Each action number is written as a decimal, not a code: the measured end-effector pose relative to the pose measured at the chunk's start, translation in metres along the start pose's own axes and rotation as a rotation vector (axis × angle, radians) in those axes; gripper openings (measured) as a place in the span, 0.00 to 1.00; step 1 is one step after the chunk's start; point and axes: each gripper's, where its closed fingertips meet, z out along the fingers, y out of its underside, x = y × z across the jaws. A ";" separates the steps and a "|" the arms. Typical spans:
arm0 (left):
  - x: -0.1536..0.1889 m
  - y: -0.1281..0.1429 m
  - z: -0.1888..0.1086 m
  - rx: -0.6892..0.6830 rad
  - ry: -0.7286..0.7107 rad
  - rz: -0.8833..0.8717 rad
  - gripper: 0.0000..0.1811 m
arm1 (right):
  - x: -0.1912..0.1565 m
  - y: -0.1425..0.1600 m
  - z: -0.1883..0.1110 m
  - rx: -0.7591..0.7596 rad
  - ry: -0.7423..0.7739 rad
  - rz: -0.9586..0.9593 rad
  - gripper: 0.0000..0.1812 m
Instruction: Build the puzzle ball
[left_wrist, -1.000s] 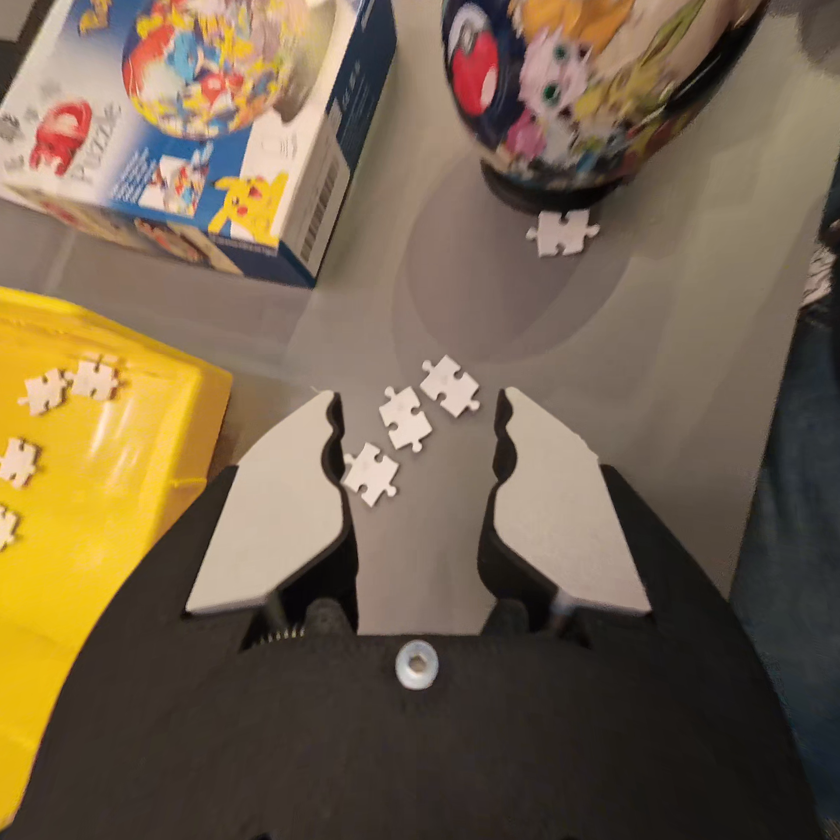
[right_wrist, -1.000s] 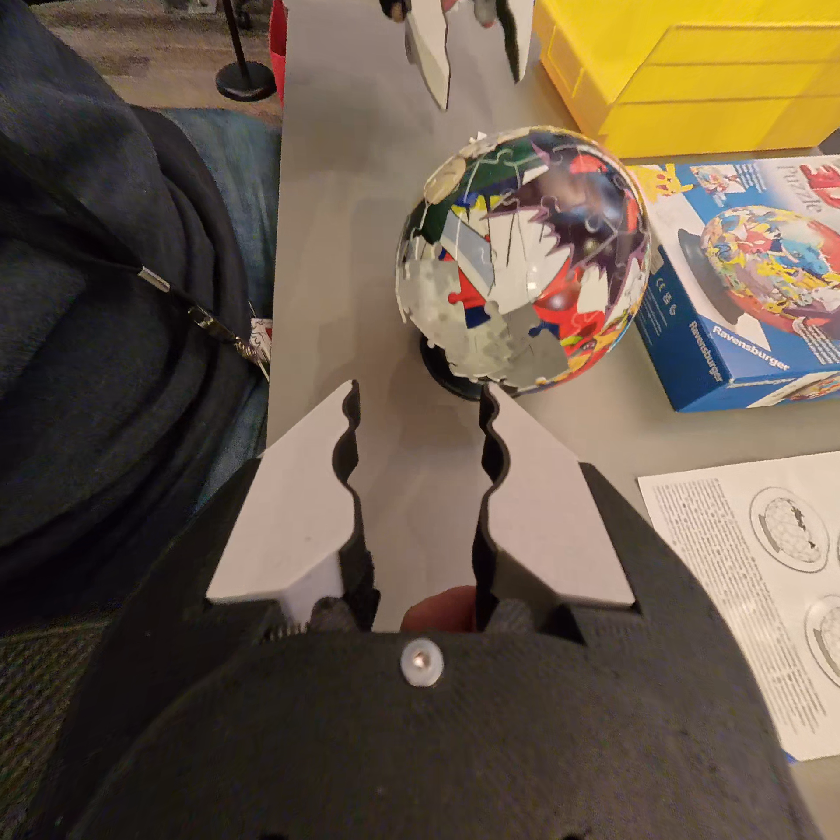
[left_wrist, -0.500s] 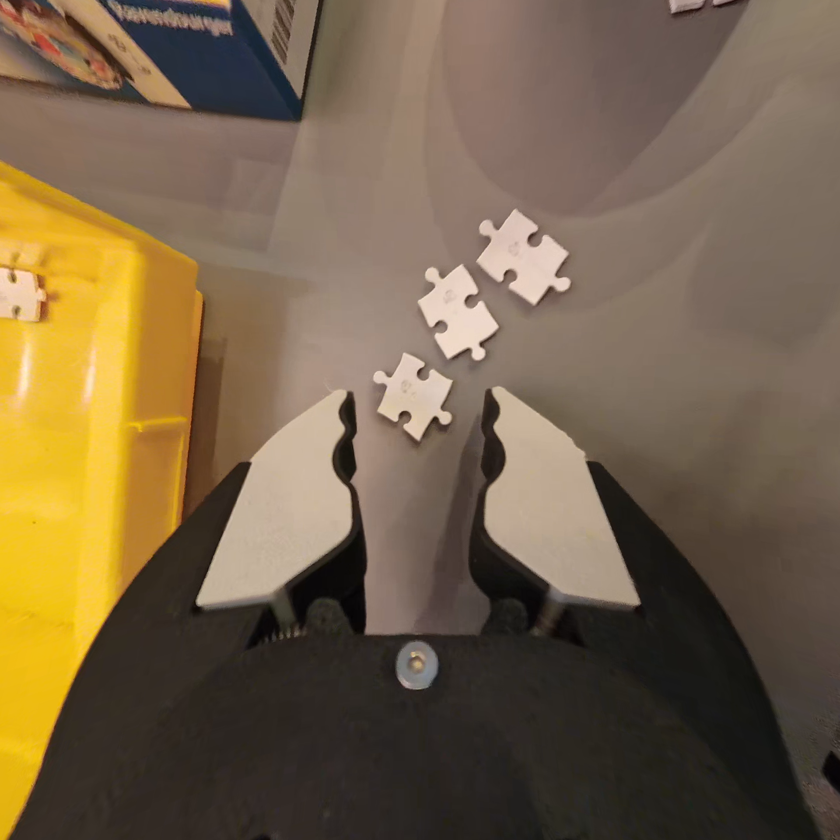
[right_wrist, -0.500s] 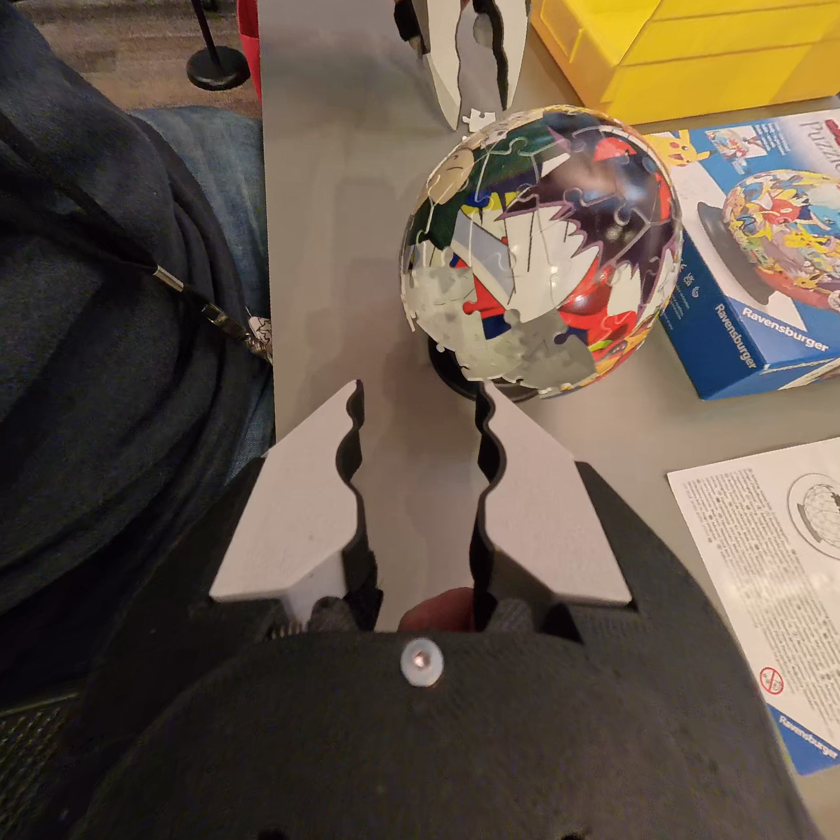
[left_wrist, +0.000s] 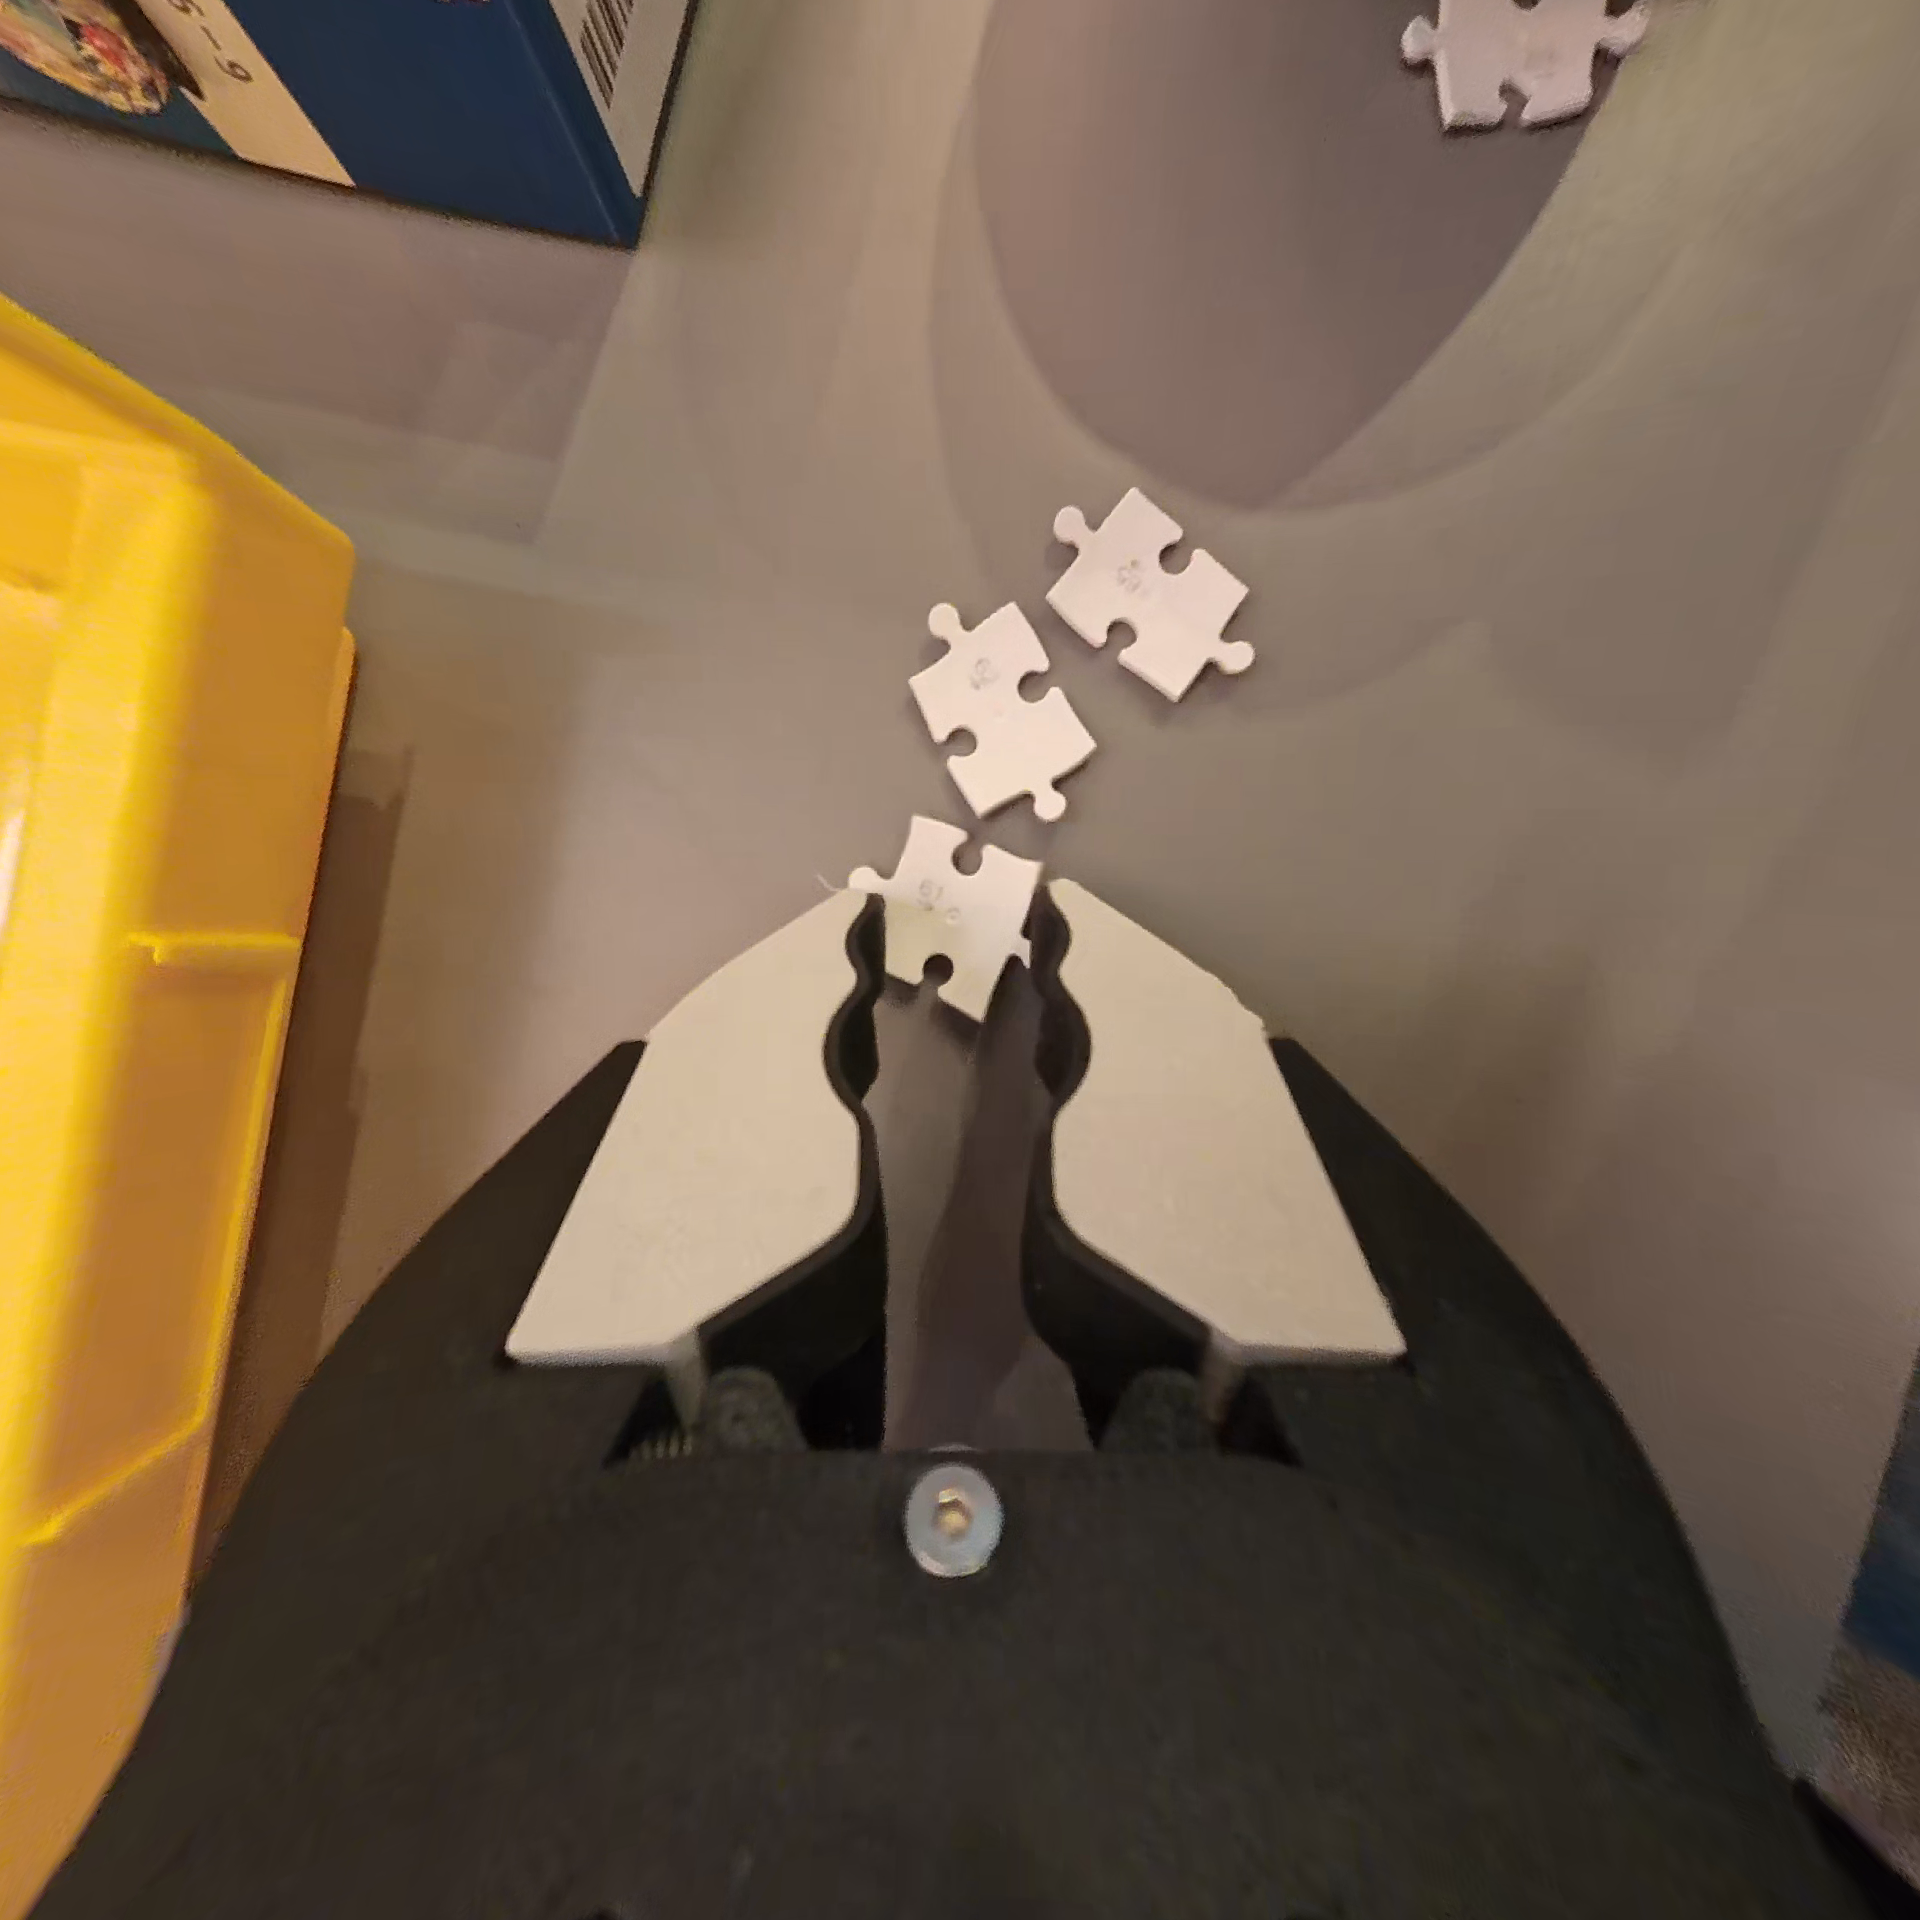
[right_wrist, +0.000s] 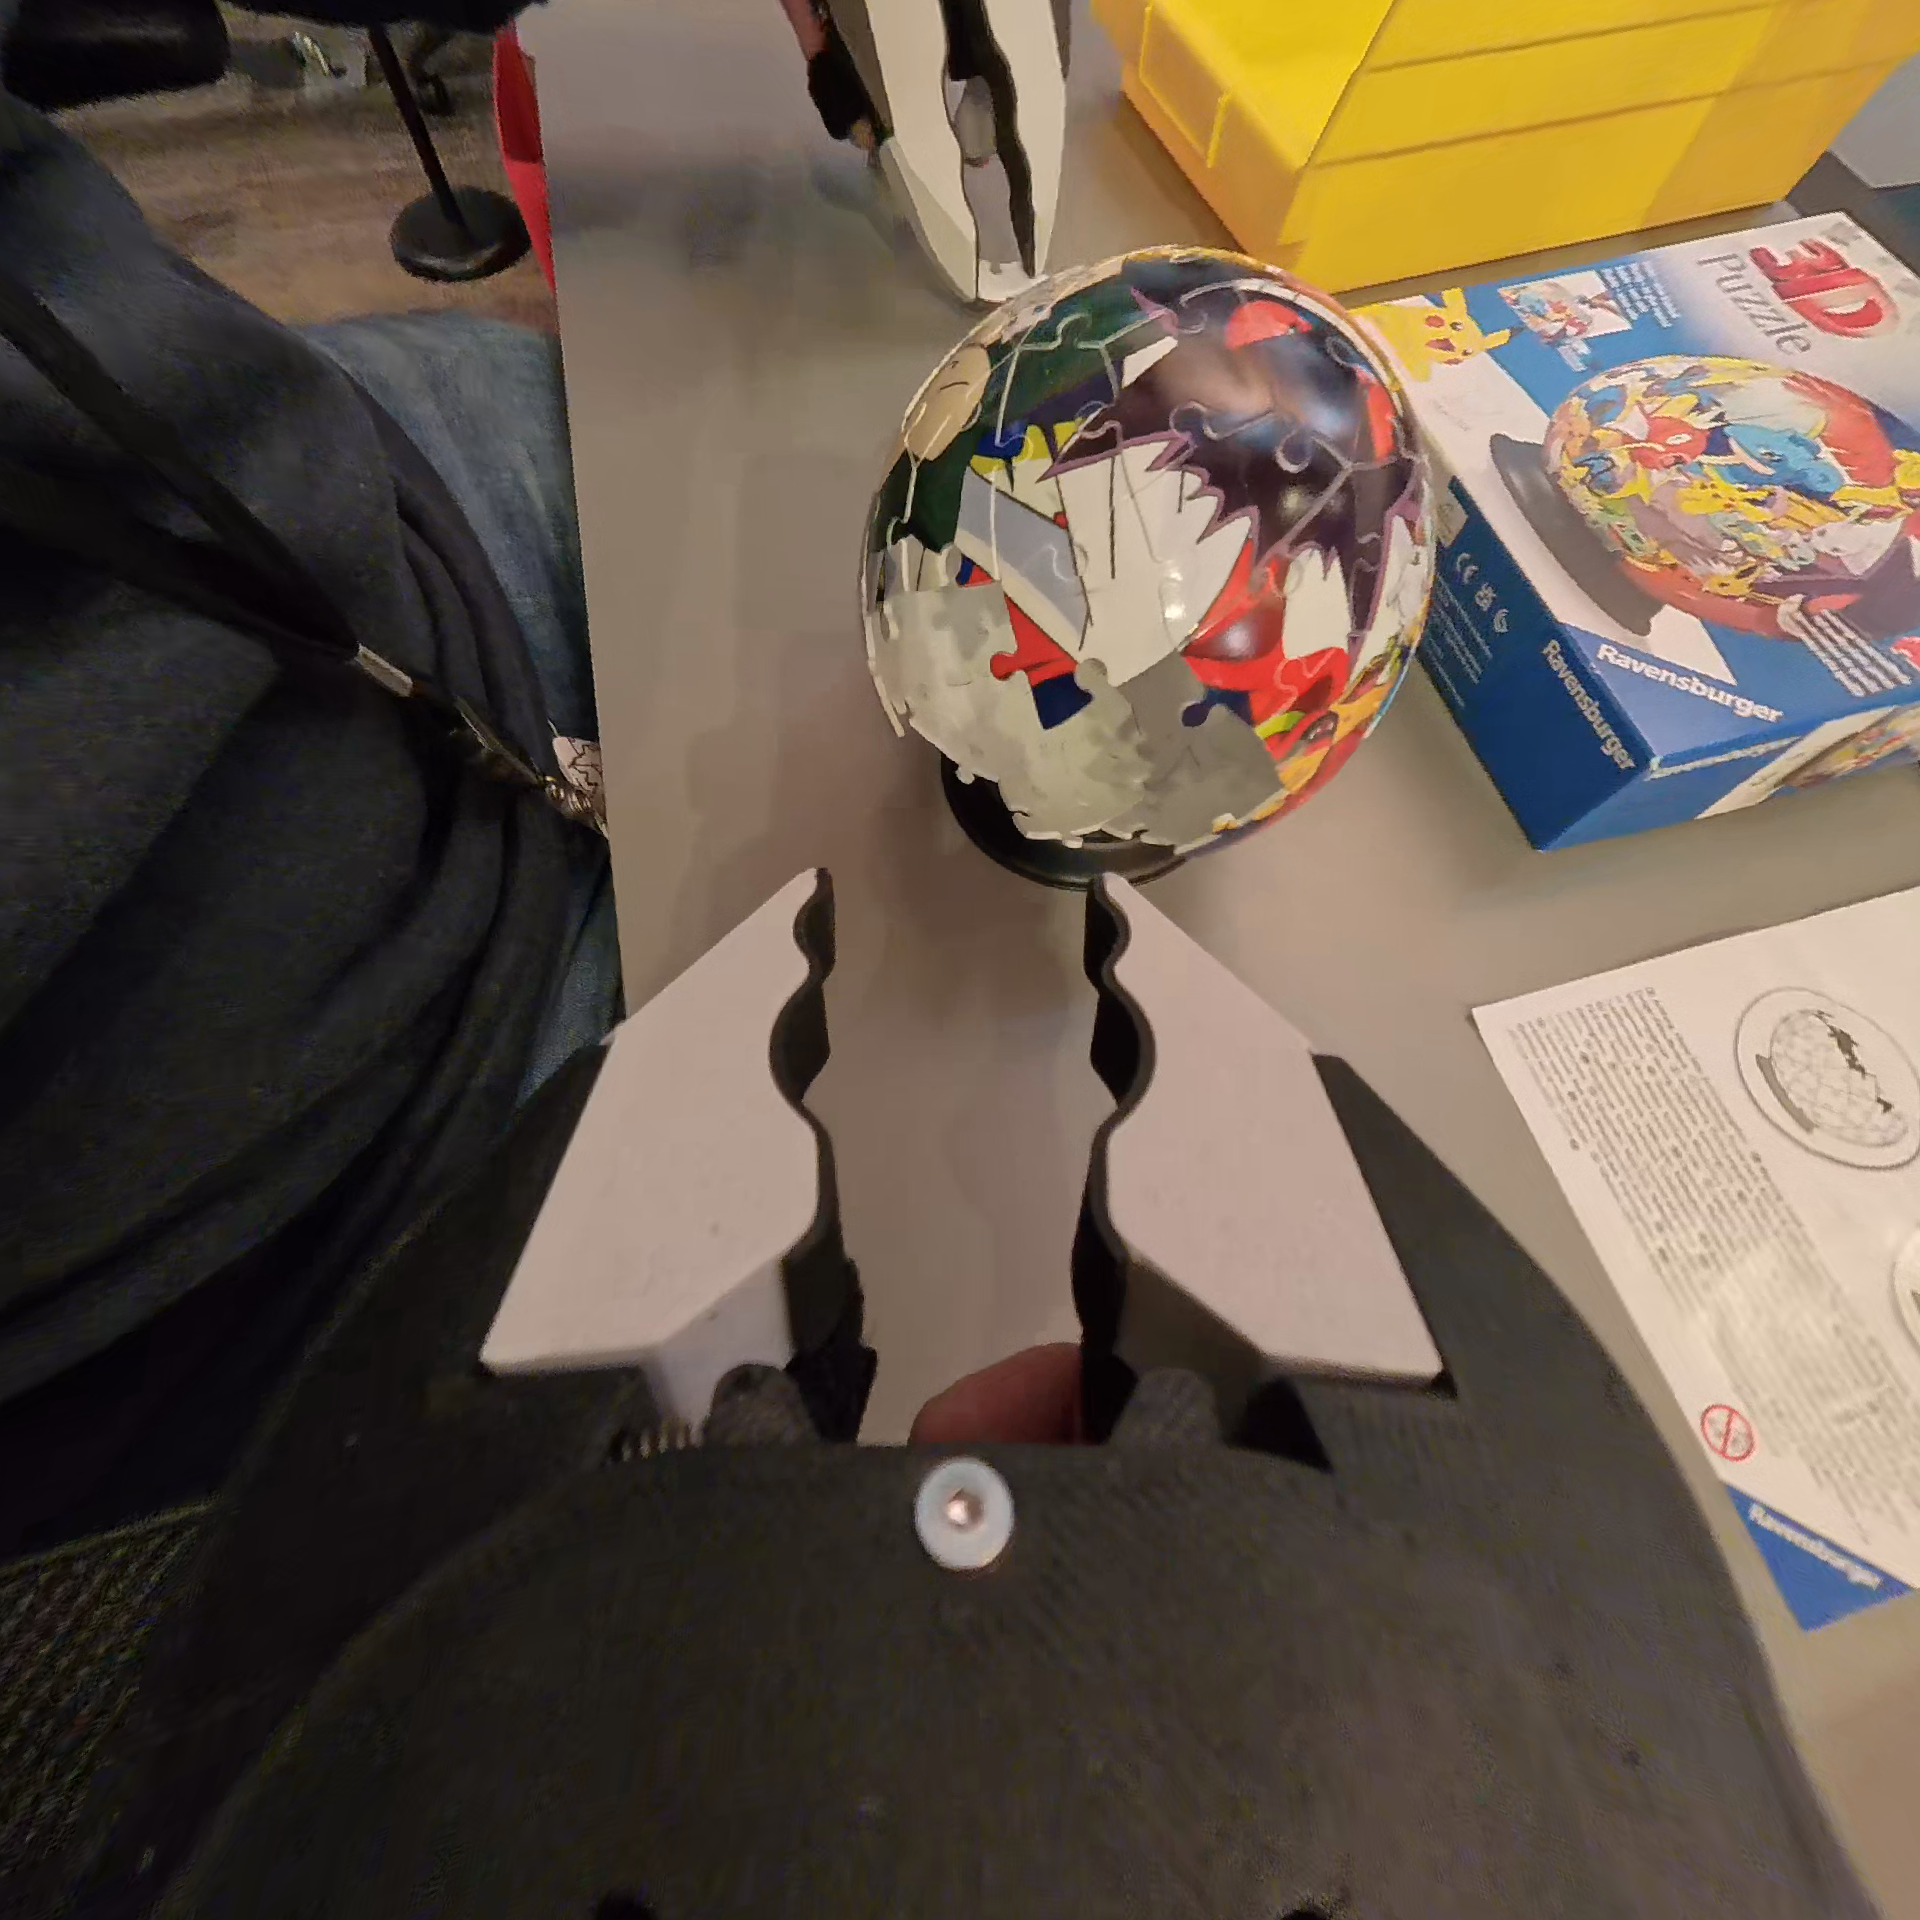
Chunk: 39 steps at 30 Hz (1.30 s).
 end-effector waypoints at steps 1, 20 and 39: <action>0.002 -0.003 -0.003 0.024 -0.004 -0.015 0.15 | 0.000 0.000 -0.003 0.011 0.000 0.017 0.26; 0.171 -0.188 -0.003 0.296 0.122 0.380 0.14 | -0.052 -0.031 -0.015 0.151 -0.116 0.515 0.20; 0.205 -0.240 0.021 0.358 -0.022 0.661 0.15 | -0.057 -0.041 0.010 0.173 -0.139 0.704 0.03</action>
